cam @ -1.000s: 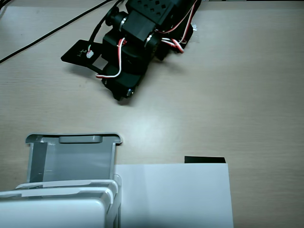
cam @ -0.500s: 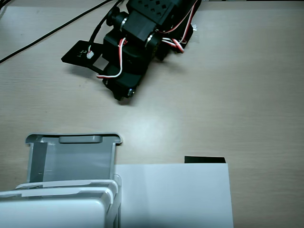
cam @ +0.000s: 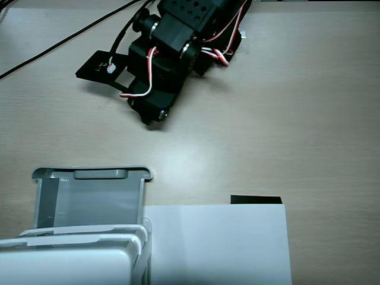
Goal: Close drawer.
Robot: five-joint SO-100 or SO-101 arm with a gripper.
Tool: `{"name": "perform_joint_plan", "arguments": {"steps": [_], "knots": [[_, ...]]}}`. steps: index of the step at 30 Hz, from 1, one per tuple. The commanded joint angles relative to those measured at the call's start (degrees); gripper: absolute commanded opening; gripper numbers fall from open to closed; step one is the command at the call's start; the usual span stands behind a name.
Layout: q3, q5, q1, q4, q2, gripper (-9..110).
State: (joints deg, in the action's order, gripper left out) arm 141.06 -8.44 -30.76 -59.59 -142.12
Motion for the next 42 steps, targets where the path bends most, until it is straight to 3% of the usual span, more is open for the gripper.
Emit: {"name": "perform_joint_plan", "arguments": {"steps": [1, 19, 42], "knots": [[-0.35, -1.23, -1.05, 1.93, -0.79, 0], [-5.27, -14.59, -7.29, 21.62, 18.37, 0], [-17.14, -16.96, 2.55, 40.78, 38.32, 0]]}}
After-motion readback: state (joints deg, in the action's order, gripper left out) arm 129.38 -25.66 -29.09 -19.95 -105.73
